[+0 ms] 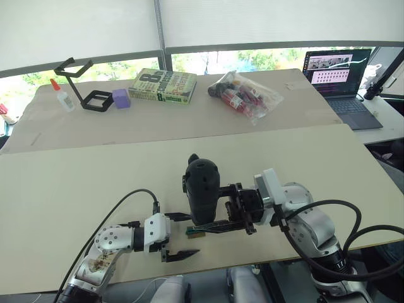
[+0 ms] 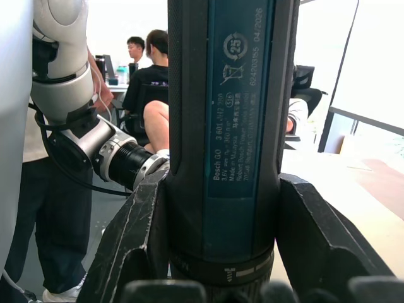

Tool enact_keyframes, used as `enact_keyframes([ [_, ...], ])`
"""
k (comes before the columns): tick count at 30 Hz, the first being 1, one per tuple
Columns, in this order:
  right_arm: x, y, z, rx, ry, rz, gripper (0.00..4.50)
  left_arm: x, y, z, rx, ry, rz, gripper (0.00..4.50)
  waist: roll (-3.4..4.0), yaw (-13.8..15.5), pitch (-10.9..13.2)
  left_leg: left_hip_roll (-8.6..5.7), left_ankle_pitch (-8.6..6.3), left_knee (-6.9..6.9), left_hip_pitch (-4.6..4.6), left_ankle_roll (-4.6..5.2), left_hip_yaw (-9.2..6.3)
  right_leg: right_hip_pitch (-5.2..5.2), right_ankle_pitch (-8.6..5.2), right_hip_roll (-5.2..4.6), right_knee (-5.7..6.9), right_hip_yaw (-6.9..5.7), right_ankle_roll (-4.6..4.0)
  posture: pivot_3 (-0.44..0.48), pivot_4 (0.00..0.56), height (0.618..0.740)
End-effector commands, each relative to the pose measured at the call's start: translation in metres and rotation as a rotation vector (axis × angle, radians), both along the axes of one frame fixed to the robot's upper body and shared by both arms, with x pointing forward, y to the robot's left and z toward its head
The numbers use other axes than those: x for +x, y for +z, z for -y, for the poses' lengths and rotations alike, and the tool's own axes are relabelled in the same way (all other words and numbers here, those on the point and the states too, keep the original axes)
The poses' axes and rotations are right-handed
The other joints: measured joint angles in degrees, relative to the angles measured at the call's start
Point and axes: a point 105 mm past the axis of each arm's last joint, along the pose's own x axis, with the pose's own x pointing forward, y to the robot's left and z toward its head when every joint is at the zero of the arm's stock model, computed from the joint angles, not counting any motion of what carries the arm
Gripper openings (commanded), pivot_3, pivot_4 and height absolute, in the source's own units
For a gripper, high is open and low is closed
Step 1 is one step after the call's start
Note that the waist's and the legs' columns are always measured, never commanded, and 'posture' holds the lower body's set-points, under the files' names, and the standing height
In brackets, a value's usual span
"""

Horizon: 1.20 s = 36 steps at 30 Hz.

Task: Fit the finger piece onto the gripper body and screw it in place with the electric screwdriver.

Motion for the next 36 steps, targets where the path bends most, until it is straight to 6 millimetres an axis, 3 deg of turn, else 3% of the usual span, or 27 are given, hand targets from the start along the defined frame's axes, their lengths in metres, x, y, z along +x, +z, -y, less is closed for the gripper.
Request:
enact_keyframes([
  [1,-0.0018,0.0109,-0.0005,0.026,0.003,0.071,1.93,-0.0024,-0.0098,-0.0005,0.044,0.015,-0.034,4.5,0.05,0.0,0.0,0.0,0.0,0.0,0.01,0.0,0.0,0.01,0.0,0.0,0.0,0.0,0.0,0.0,0.15,0.74],
  [36,-0.0019,0.0055,-0.0022,0.012,-0.007,0.066,1.93,-0.0056,-0.0121,0.0022,0.036,0.013,-0.069,4.5,0.13,0.1,-0.1,-0.02,0.0,-0.01,0.01,0.01,0.0,0.0,0.0,-0.01,0.0,0.01,0.0,0.0,0.15,0.74],
])
